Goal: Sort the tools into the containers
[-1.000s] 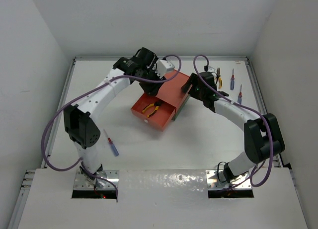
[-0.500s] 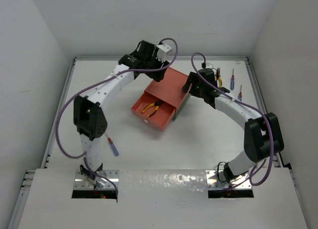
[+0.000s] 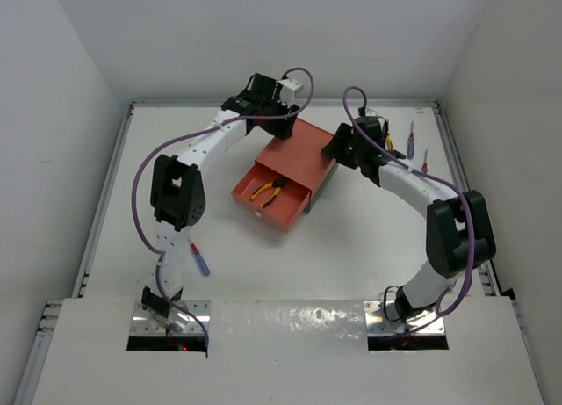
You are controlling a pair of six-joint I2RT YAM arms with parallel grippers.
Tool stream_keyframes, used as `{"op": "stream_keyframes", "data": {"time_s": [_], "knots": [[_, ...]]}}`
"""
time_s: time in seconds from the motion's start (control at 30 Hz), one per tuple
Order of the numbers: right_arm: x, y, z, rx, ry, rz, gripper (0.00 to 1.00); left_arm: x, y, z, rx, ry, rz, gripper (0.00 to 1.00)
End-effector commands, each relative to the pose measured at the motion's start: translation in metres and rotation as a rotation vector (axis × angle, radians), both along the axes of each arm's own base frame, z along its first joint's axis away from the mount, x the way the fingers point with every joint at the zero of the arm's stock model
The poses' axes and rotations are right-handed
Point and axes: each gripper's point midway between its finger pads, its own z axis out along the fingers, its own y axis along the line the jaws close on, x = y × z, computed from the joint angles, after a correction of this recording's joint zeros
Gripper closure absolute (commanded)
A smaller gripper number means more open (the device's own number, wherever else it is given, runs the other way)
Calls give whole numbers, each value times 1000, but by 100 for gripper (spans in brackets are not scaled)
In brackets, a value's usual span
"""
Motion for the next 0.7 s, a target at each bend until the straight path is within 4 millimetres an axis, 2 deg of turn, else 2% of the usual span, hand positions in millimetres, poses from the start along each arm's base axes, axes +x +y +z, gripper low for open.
{"op": "stream_keyframes", "data": {"time_s": [0.0, 0.17, 0.2, 0.27, 0.3, 0.37, 0.4, 0.47, 0.5, 0.53, 0.57, 0.63, 0.67], "knots": [[-26, -9, -55, -45, 179, -11, 50, -16, -2, -31, 54, 70, -55, 47], [-20, -11, -53, -94, 174, 26, 45, -23, 0, -51, 99, 108, -54, 50], [-12, -13, -43, -110, 150, 32, 45, -24, 1, -56, 108, 116, -49, 50], [-9, -18, -34, -160, 135, 70, 43, -26, 6, -61, 125, 127, -34, 51], [1, -22, -17, -151, 97, 78, 42, -26, 6, -63, 126, 131, -31, 51], [8, -29, 0, -164, 54, 107, 38, -29, 8, -67, 126, 145, -22, 51], [17, -32, 19, -145, 16, 123, 37, -29, 8, -67, 125, 144, -20, 51], [22, -42, 38, -174, -11, 147, 35, -31, 8, -71, 126, 155, -16, 51], [33, -52, 60, -173, -54, 134, 35, -31, 9, -71, 126, 157, -11, 51], [33, -56, 69, -180, -67, 157, 34, -33, 9, -73, 130, 162, -10, 51], [40, -60, 89, -184, -108, 159, 34, -33, 9, -73, 129, 163, -11, 52], [44, -77, 102, -201, -123, 144, 34, -36, 9, -75, 126, 170, -14, 52], [48, -93, 107, -203, -130, 109, 36, -36, 9, -76, 127, 171, -16, 52]]}}
